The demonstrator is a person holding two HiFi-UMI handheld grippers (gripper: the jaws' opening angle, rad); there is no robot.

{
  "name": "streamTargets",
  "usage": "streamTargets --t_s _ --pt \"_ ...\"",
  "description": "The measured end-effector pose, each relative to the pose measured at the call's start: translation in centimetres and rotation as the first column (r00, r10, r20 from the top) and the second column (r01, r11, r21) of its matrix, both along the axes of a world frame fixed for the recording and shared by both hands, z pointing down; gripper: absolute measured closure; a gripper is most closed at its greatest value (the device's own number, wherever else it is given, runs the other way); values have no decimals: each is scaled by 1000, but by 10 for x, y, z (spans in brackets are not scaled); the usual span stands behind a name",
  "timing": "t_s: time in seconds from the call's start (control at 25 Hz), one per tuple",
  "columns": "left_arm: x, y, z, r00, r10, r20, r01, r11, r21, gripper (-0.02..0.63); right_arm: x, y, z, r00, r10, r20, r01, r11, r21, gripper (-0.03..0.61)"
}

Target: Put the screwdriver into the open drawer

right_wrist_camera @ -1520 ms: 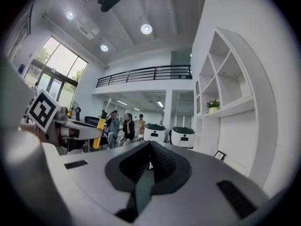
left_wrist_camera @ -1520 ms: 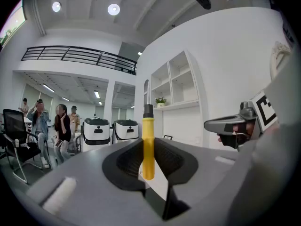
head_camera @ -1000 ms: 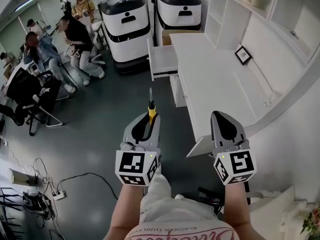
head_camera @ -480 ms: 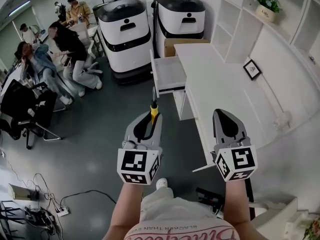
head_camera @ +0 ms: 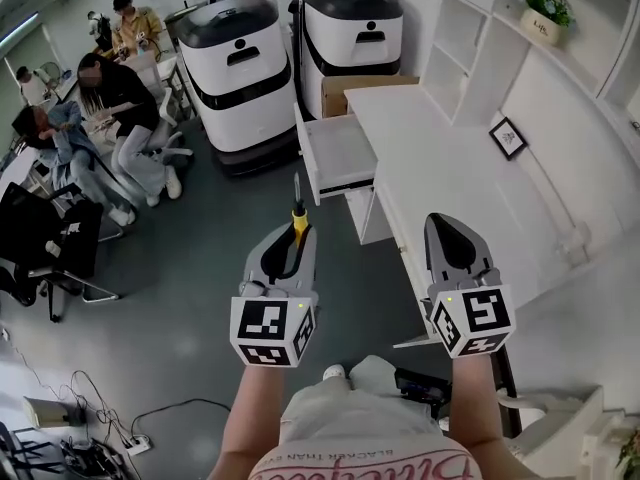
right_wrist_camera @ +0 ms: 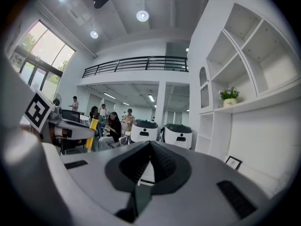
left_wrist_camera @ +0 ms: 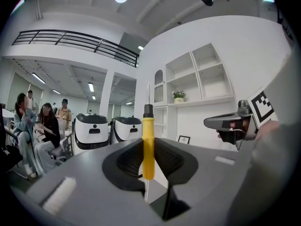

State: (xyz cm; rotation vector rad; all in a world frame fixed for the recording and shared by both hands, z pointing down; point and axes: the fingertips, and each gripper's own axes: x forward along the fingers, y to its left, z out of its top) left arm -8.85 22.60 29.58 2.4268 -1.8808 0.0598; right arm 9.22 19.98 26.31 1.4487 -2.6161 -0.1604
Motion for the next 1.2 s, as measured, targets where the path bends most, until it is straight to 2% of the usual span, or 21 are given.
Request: streamTargets --t_s 0.52,0.92,1.2 --pt "-24 -70 12 1000 -21 -9 21 1000 -19 534 -14 -77 5 1000 9 -1 -9 1000 2 571" --pt "-32 -170 15 999 -33 2 33 999 -42 534 -15 -179 13 1000 12 10 -12 1000 -20 571" --pt "-30 -245 17 999 -41 4 41 997 -72 534 -19 -257 12 1000 -18 10 19 999 -28 571"
